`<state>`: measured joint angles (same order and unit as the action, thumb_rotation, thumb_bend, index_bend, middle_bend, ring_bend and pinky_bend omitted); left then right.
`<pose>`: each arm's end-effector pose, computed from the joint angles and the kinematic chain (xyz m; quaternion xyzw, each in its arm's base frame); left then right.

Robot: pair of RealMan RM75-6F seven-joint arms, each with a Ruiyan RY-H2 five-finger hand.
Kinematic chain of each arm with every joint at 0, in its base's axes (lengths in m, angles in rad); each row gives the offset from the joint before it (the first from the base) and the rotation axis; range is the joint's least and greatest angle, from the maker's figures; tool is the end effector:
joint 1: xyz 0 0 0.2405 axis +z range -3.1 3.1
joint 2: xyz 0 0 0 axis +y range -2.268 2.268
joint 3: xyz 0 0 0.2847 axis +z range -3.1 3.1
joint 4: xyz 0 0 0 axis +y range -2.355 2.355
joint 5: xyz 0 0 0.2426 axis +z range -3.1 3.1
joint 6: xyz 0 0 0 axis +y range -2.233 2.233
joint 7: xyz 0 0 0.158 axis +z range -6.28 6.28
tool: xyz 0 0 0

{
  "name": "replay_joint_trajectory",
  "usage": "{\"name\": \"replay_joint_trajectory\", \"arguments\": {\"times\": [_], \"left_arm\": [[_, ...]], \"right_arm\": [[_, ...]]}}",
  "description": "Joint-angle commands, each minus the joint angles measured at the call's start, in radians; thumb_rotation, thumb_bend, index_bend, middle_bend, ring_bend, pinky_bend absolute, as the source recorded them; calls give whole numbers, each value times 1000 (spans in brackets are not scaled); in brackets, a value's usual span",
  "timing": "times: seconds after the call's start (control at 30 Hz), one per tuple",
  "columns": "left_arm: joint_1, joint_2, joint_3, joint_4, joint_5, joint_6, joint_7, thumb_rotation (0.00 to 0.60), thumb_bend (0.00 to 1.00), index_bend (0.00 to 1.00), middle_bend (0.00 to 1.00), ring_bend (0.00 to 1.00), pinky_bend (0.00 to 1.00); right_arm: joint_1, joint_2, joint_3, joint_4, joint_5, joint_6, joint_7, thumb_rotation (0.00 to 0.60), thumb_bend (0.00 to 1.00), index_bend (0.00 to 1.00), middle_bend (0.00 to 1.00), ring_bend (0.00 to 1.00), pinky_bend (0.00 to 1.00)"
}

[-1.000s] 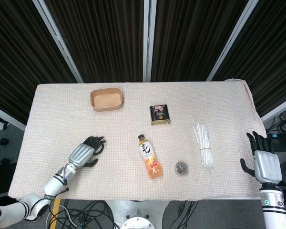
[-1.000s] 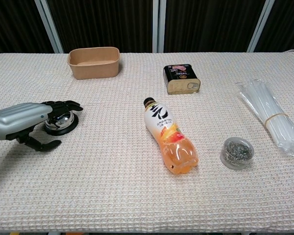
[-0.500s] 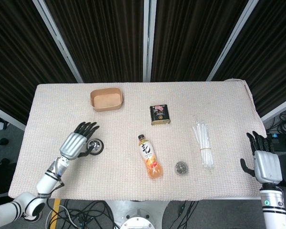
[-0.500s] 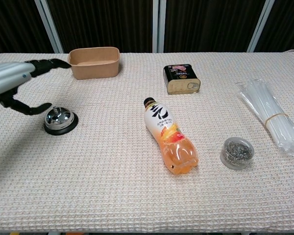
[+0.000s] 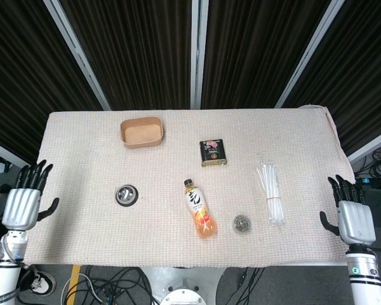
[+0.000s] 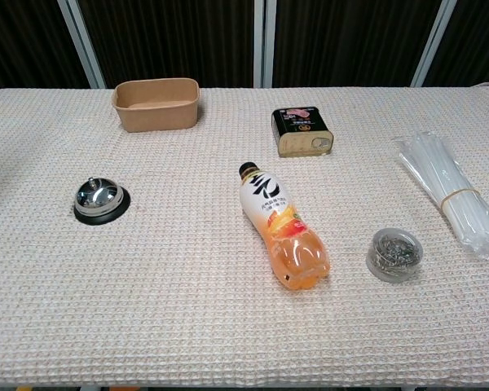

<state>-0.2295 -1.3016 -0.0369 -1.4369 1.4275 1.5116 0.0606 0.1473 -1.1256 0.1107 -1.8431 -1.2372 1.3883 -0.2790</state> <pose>-0.3446 0.2500 0.0990 -0.6036 -0.3426 -0.4068 0.5940 -0.3164 -0.2252 0.1208 0.5664 -0.4402 0.3336 0.6116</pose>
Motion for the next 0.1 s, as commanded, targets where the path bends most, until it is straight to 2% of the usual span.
{"name": "replay_joint_trajectory", "arguments": {"times": [0.03,0.1], "left_arm": [[19,11,3,0,-2,12,-13,600,311,0,0,0,47],[26,13,-1,4,1,19,-23,600,311,0,0,0,47]], "right_arm": [[0,-4,-5,-1,-6,1,-7,600,294,0,0,0,0],[0,-7,-8,-1,-8,-1,-11,600,294,0,0,0,0]]}}
